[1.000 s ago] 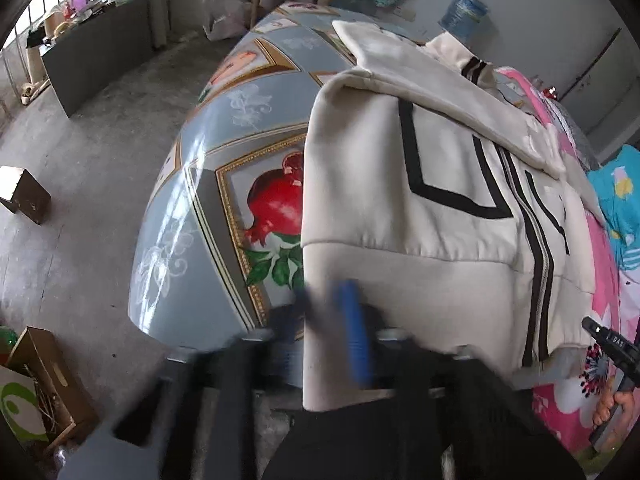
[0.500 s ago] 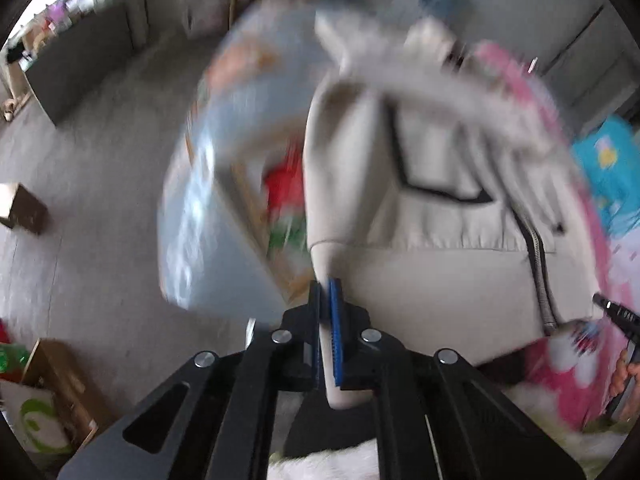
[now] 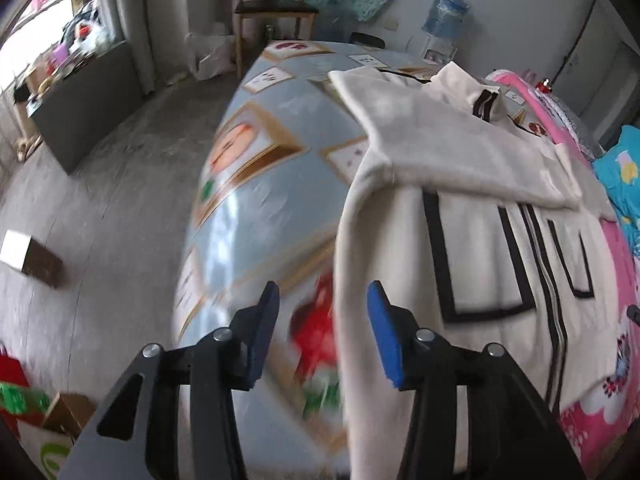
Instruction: Fold large clothes
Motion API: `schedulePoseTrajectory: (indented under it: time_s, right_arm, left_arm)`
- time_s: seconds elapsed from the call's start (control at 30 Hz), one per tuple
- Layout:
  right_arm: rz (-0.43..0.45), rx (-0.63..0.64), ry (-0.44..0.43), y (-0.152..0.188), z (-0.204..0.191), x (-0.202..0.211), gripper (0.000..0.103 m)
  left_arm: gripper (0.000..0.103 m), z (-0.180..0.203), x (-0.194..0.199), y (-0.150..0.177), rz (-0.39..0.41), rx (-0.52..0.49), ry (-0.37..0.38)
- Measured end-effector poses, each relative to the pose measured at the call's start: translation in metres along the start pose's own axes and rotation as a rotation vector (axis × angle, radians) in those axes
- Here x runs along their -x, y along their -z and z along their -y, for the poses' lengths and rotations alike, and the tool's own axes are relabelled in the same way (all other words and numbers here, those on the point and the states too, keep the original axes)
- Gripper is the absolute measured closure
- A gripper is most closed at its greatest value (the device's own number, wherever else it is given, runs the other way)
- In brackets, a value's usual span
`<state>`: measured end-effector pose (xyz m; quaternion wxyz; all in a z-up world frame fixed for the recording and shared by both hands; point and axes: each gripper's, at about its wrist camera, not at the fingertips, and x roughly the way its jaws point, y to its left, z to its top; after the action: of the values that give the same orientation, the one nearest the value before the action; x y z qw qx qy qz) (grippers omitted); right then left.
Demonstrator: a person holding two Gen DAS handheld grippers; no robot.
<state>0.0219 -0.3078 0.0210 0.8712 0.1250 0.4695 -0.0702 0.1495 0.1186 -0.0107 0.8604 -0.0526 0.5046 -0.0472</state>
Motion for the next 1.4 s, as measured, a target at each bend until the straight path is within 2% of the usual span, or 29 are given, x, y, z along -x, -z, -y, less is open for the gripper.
schedulePoseTrajectory:
  time_s: [0.07, 0.13, 0.17, 0.2, 0.27, 0.33, 0.37, 0.43, 0.5, 0.7, 0.83, 0.9, 0.97, 1.03, 1.07, 1.13, 1.2, 1.27, 1.4]
  right_arm:
    - [-0.025, -0.011, -0.052, -0.004, -0.013, -0.023, 0.054]
    - [-0.041, -0.012, -0.087, -0.008, -0.031, -0.036, 0.054]
    - [-0.056, -0.015, -0.109, -0.009, -0.038, -0.045, 0.054]
    - [-0.064, -0.018, -0.122, -0.016, -0.047, -0.055, 0.054]
    - [-0.072, -0.022, -0.135, -0.019, -0.053, -0.059, 0.054]
    - [-0.069, -0.021, -0.132, -0.019, -0.054, -0.057, 0.054]
    - [-0.067, -0.022, -0.125, -0.019, -0.053, -0.057, 0.054]
    - [-0.083, -0.038, -0.112, -0.018, -0.047, -0.061, 0.054]
    - [-0.106, -0.067, -0.111, -0.018, -0.039, -0.069, 0.054]
    - [-0.084, -0.048, -0.101, -0.02, -0.039, -0.06, 0.054]
    - [-0.075, 0.002, -0.097, -0.024, -0.048, -0.064, 0.054]
    - [-0.072, 0.044, -0.104, -0.024, -0.056, -0.064, 0.054]
    - [-0.075, 0.089, -0.113, -0.022, -0.063, -0.065, 0.054]
    - [-0.086, 0.116, -0.115, -0.02, -0.066, -0.068, 0.054]
    - [-0.096, 0.124, -0.118, -0.019, -0.066, -0.071, 0.054]
    - [-0.127, 0.134, -0.112, -0.014, -0.065, -0.078, 0.054]
    - [-0.156, 0.138, -0.086, -0.007, -0.057, -0.081, 0.054]
    - [-0.157, 0.132, -0.07, -0.002, -0.046, -0.075, 0.054]
    - [-0.154, 0.068, -0.06, 0.002, -0.023, -0.066, 0.051]
  left_arm:
    - [0.058, 0.011, -0.017, -0.014, -0.009, -0.046, -0.011]
    - [0.062, 0.022, -0.039, -0.026, -0.014, -0.102, -0.093]
    - [0.089, 0.024, -0.045, -0.03, -0.017, -0.122, -0.127]
    - [0.098, 0.024, -0.051, -0.033, -0.028, -0.138, -0.142]
    - [0.099, 0.026, -0.044, -0.038, -0.002, -0.15, -0.158]
    - [0.099, 0.034, -0.022, -0.038, 0.074, -0.2, -0.192]
    - [0.098, 0.036, -0.018, -0.036, 0.088, -0.215, -0.206]
    - [0.098, 0.031, -0.025, -0.035, 0.072, -0.214, -0.215]
    - [0.097, 0.016, -0.048, -0.033, -0.008, -0.164, -0.183]
    - [0.083, 0.017, -0.041, -0.029, -0.006, -0.229, -0.218]
    - [0.081, 0.016, -0.02, -0.015, 0.011, -0.231, -0.241]
    - [0.081, 0.017, -0.004, -0.007, 0.028, -0.216, -0.208]
    - [0.081, 0.021, 0.006, 0.0, 0.036, -0.197, -0.137]
    - [0.081, 0.027, 0.002, 0.008, 0.008, -0.177, -0.061]
    - [0.081, 0.029, -0.006, 0.012, -0.024, -0.17, -0.058]
    - [0.081, 0.029, -0.021, 0.02, -0.076, -0.167, -0.102]
    - [0.079, 0.027, -0.017, 0.02, -0.078, -0.161, -0.125]
    - [0.076, 0.019, -0.01, 0.017, -0.072, -0.127, -0.11]
    - [0.072, 0.013, 0.003, 0.004, -0.047, -0.095, -0.125]
